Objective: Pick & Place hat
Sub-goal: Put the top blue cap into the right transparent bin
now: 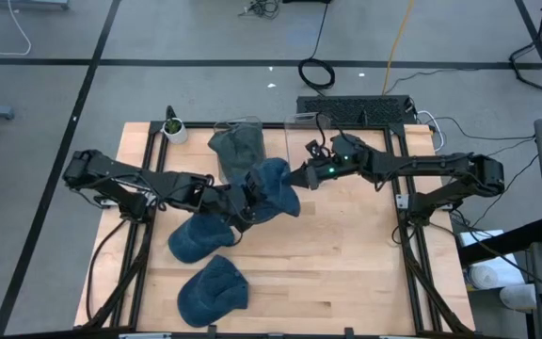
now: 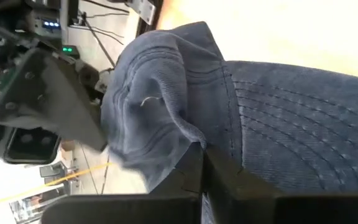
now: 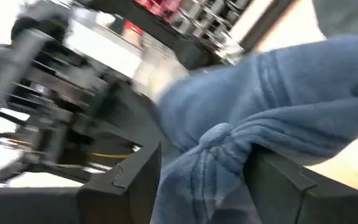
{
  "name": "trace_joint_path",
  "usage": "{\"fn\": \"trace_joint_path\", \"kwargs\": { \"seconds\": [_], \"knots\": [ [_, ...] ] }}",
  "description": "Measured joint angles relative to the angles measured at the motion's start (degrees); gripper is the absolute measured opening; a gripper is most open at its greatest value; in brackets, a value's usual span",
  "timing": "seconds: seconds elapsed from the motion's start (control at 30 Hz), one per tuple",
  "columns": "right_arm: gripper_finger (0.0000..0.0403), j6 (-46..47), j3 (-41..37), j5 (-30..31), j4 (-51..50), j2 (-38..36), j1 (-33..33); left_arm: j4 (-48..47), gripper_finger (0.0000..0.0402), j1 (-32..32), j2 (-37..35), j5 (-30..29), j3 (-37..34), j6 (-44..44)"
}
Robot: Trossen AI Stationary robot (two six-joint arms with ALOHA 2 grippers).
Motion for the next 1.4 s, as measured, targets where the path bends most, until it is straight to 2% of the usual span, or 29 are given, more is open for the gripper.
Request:
{"fn": "trace_joint_path", "kwargs": {
  "seconds": [0.13,0.4,0.7,0.8,1.07,1.23,1.4],
  "knots": [
    [0.0195,-1.86,-0.01,2.55,-4.73,0.04,0.00,0.04,0.0005,0.03,0.11,-0.05,-0.02,-0.23],
    [0.0144,-2.66,-0.01,0.81,-4.07,0.02,0.02,0.15,0.0004,0.02,0.11,-0.09,-0.02,-0.87],
    [0.0010,-6.61,-0.04,-4.64,-0.70,0.02,1.85,0.22,0.0004,0.09,0.11,-0.31,-0.02,-2.84],
    [0.0004,-7.40,-0.04,-6.48,1.67,0.00,3.46,0.22,0.0010,0.33,0.11,-0.29,-0.02,-4.91],
    [0.0001,-12.99,-0.09,-4.51,2.15,-3.79,5.14,0.31,0.0035,0.33,0.11,2.59,-0.02,-16.83],
    [0.0001,-15.93,-0.08,-2.35,-1.47,-9.78,2.35,0.25,0.0041,0.33,0.11,2.80,-0.02,-22.92],
    [0.0001,-19.97,0.32,3.04,-8.70,-15.51,-2.76,0.25,0.0041,0.33,0.11,2.77,-0.02,-24.12]
  ]
}}
